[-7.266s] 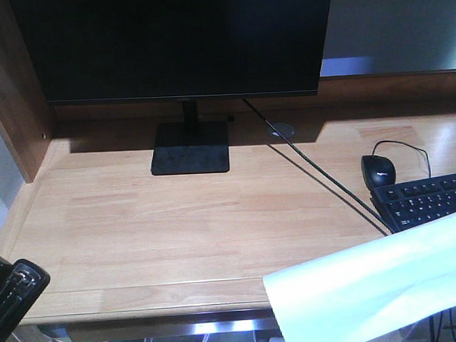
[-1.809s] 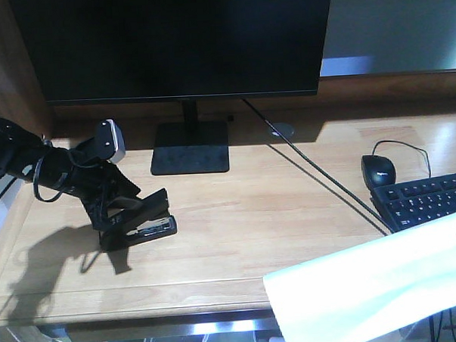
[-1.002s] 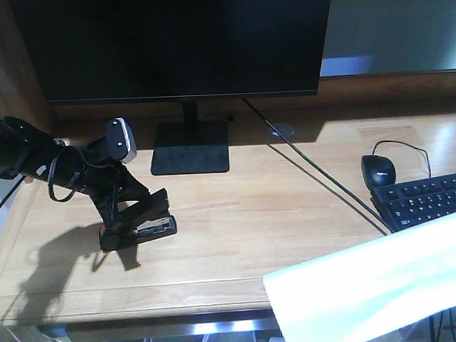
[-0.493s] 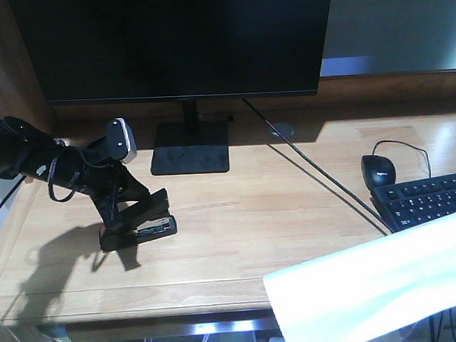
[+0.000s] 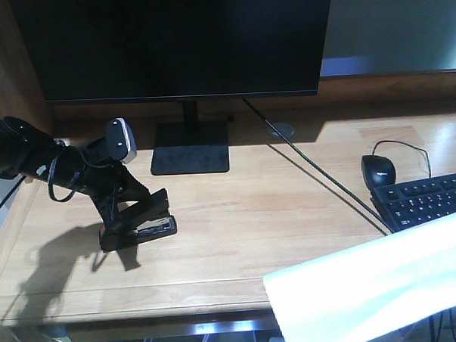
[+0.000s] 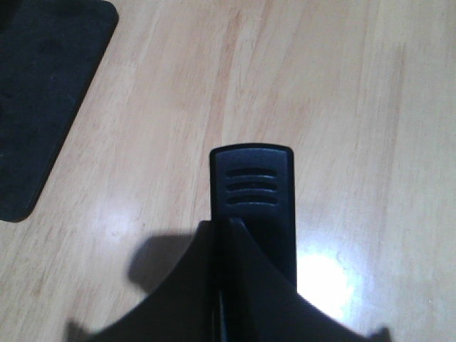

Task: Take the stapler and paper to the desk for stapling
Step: 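Swing the right gripper with the paper over the desk beside the stapler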

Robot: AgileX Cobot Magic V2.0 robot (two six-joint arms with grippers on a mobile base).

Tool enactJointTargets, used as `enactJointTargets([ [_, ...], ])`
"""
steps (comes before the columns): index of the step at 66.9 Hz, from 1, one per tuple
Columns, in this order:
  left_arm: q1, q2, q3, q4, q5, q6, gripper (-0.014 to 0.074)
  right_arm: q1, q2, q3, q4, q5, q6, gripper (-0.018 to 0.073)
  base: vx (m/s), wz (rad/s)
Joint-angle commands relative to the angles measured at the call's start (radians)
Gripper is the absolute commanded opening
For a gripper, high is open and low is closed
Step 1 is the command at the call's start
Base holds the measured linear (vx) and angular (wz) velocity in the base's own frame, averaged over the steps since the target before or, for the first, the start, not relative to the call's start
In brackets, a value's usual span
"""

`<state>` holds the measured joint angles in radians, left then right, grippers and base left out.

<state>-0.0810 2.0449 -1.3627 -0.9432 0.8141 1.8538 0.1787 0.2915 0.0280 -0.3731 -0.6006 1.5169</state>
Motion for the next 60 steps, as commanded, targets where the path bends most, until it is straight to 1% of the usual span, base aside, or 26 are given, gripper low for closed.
enactJointTargets([
  [1, -0.003, -0.059, -0.025, -0.048, 0.013, -0.011, -0.0006, 0.001, 0.007, 0.003, 0.012, -0.062, -0.012, -0.0005, 0.0, 0.0],
  [12, -0.003, -0.059, -0.025, -0.048, 0.013, -0.011, -0.0006, 0.001, 0.007, 0.0, 0.0, -0.083, 0.02, -0.0005, 0.0, 0.0],
  [16, -0.003, -0.059, -0.025, -0.048, 0.013, -0.011, -0.0006, 0.001, 0.009, -0.002, -0.027, -0.117, 0.026, -0.0005, 0.0, 0.0],
  [19, -0.003, -0.059, -0.025, -0.048, 0.013, -0.011, -0.0006, 0.001, 0.015, -0.007, -0.067, -0.142, 0.032, -0.0005, 0.0, 0.0],
  [23, -0.003, -0.059, -0.025, -0.048, 0.013, -0.011, -0.0006, 0.001, 0.028, -0.024, -0.147, -0.162, 0.056, -0.0005, 0.0, 0.0],
  [27, -0.003, -0.059, -0.025, -0.048, 0.013, -0.011, -0.0006, 0.001, 0.049, -0.055, -0.276, -0.159, 0.115, -0.0005, 0.0, 0.0],
  [28, -0.003, -0.059, -0.025, -0.048, 0.013, -0.011, -0.0006, 0.001, 0.056, -0.064, -0.293, -0.159, 0.123, -0.0005, 0.0, 0.0],
  [30, -0.003, -0.059, -0.025, -0.048, 0.013, -0.011, -0.0006, 0.001, 0.073, -0.084, -0.379, -0.153, 0.16, -0.0005, 0.0, 0.0],
  [36, -0.002, -0.059, -0.025, -0.048, 0.013, -0.011, -0.0007, 0.001, 0.144, -0.162, -0.589, -0.147, 0.24, -0.0005, 0.0, 0.0],
  [37, -0.002, -0.059, -0.025, -0.048, 0.013, -0.011, -0.0007, 0.001, 0.157, -0.175, -0.638, -0.148, 0.25, -0.0005, 0.0, 0.0],
  [38, -0.002, -0.059, -0.025, -0.048, 0.013, -0.011, -0.0007, 0.001, 0.17, -0.181, -0.654, -0.149, 0.255, -0.0005, 0.0, 0.0],
  [43, -0.002, -0.059, -0.025, -0.048, 0.013, -0.011, -0.0007, 0.001, 0.241, -0.257, -0.808, -0.158, 0.293, -0.0005, 0.0, 0.0],
  [48, -0.002, -0.059, -0.025, -0.048, 0.013, -0.011, -0.0007, 0.001, 0.315, -0.321, -0.908, -0.173, 0.305, -0.0005, 0.0, 0.0],
  [60, -0.002, -0.059, -0.025, -0.048, 0.013, -0.011, -0.0007, 0.001, 0.492, -0.453, -1.07, -0.24, 0.298, -0.0005, 0.0, 0.0],
])
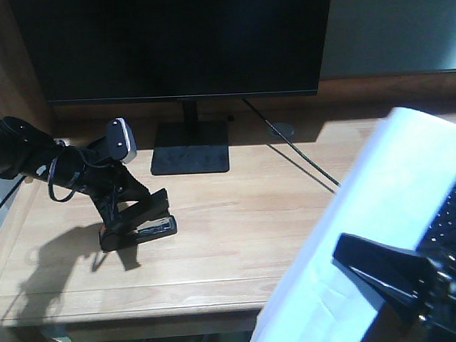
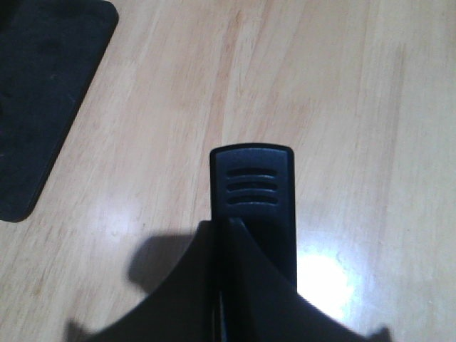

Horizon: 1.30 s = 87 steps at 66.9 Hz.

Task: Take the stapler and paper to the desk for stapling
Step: 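Swing the right gripper with the paper over the desk beside the stapler, then lower the white paper flat onto the desk with the right gripper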

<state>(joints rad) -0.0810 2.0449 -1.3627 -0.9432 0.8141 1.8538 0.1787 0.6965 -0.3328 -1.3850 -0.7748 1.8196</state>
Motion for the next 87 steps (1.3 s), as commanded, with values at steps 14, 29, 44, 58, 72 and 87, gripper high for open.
enactJointTargets([
  [14, -0.002, -0.059, -0.025, -0.048, 0.013, -0.011, -0.0007, 0.002, 0.278, -0.205, -0.121, -0.106, -0.022, -0.0005, 0.0, 0.0],
  [29, 0.0, -0.059, -0.025, -0.047, 0.013, -0.011, -0.0007, 0.039, 0.461, -0.318, -0.107, -0.212, -0.11, -0.0005, 0.0, 0.0],
  [44, 0.0, -0.059, -0.025, -0.047, 0.013, -0.011, -0.0007, 0.179, 0.635, -0.418, -0.027, -0.074, -0.116, -0.0005, 0.0, 0.0],
  [58, 0.0, -0.059, -0.025, -0.047, 0.013, -0.011, -0.0007, 0.232, 0.792, -0.484, 0.047, 0.115, -0.133, -0.0005, 0.0, 0.0],
  [72, 0.0, -0.059, -0.025, -0.047, 0.013, -0.011, -0.0007, 0.23, 0.945, -0.509, 0.081, 0.307, -0.182, -0.0003, 0.0, 0.0],
  [87, 0.0, -0.059, -0.025, -0.047, 0.013, -0.011, -0.0007, 0.23, 1.062, -0.523, 0.076, 0.435, -0.203, -0.0002, 0.0, 0.0],
])
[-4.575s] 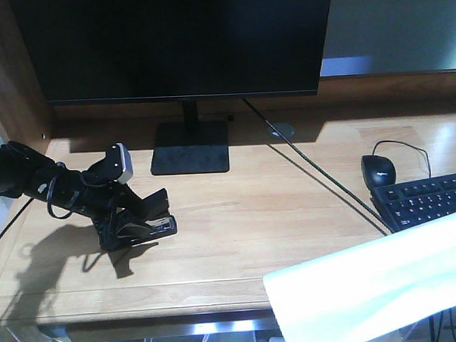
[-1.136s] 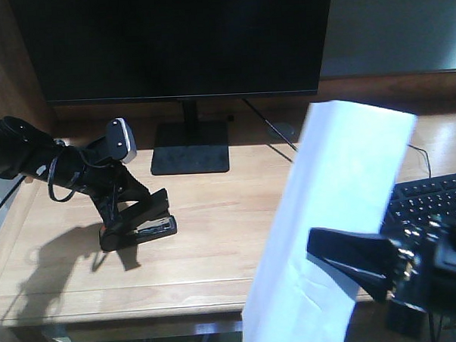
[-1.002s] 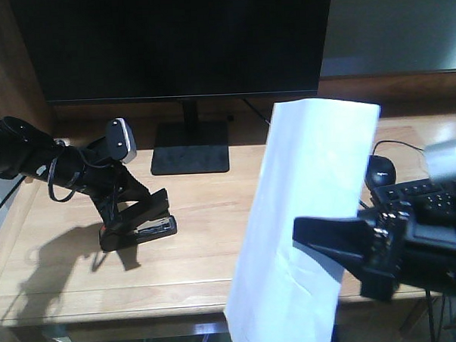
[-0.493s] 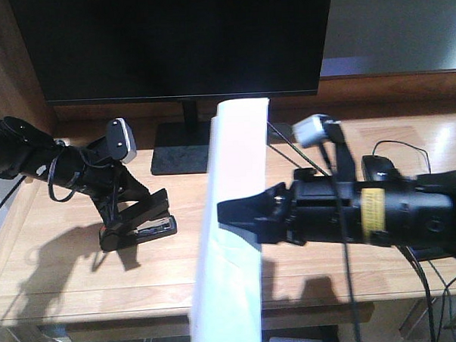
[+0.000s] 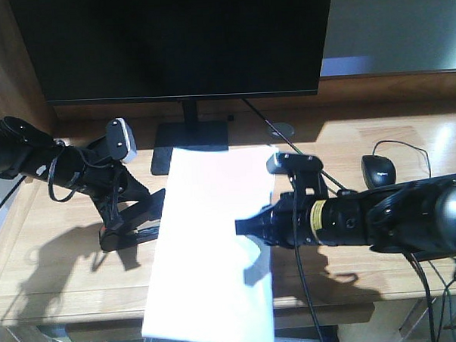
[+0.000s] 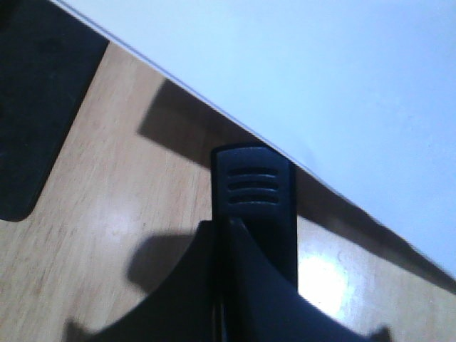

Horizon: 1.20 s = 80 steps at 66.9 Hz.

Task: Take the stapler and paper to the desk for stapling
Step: 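Lower the white paper flat onto the desk with the right gripper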

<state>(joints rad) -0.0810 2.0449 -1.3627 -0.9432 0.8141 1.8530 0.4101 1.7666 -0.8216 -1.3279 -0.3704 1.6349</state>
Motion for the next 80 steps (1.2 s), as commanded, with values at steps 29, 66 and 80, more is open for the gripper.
enactJointTargets([
  [29, 0.0, -0.059, -0.025, -0.047, 0.013, -0.01, -0.0007, -0.001, -0.005, -0.034, 0.02, 0.11, -0.062, -0.0002, 0.0, 0.0],
  [66, 0.0, -0.059, -0.025, -0.047, 0.013, -0.01, -0.0007, -0.001, -0.006, -0.119, 0.088, -0.005, -0.139, -0.0002, 0.0, 0.0],
  [80, 0.0, -0.059, -0.025, -0.047, 0.013, -0.01, -0.0007, -0.001, -0.006, -0.141, 0.085, 0.077, -0.139, -0.0002, 0.0, 0.0],
])
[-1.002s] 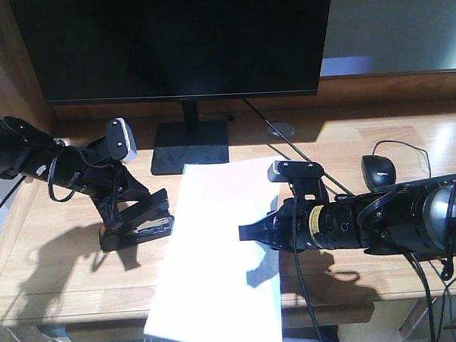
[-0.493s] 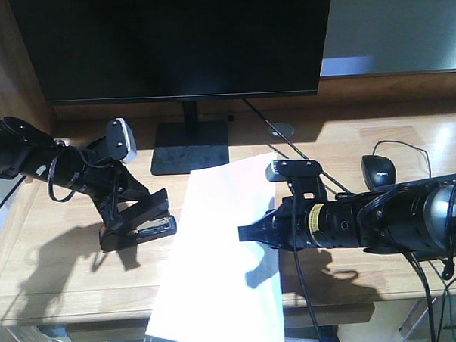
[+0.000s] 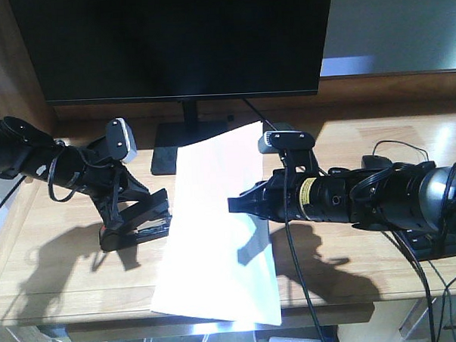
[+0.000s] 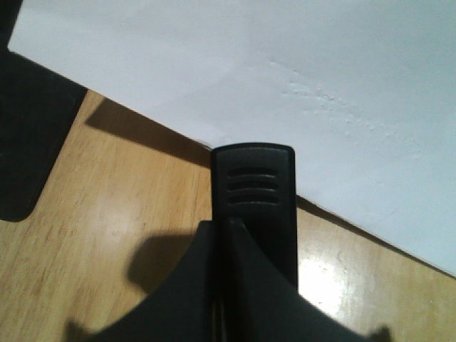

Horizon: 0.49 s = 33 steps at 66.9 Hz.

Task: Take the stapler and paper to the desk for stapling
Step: 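Lower the white paper flat onto the desk with the right gripper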

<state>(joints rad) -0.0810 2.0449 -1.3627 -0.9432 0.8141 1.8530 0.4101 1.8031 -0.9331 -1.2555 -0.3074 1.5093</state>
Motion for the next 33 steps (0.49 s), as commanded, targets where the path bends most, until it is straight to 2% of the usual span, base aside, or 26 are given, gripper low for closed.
enactJointTargets([
  [1, 0.0, -0.059, -0.025, -0.047, 0.013, -0.01, -0.0007, -0.001, -0.041, -0.03, 0.013, 0.016, -0.013, -0.0002, 0.0, 0.0],
  [13, 0.0, -0.059, -0.025, -0.047, 0.013, -0.01, -0.0007, -0.001, -0.01, -0.03, 0.011, -0.015, -0.014, -0.0002, 0.0, 0.0],
  [33, 0.0, -0.059, -0.025, -0.047, 0.013, -0.01, -0.0007, -0.001, -0.003, -0.032, 0.013, -0.165, -0.045, -0.0002, 0.0, 0.0],
])
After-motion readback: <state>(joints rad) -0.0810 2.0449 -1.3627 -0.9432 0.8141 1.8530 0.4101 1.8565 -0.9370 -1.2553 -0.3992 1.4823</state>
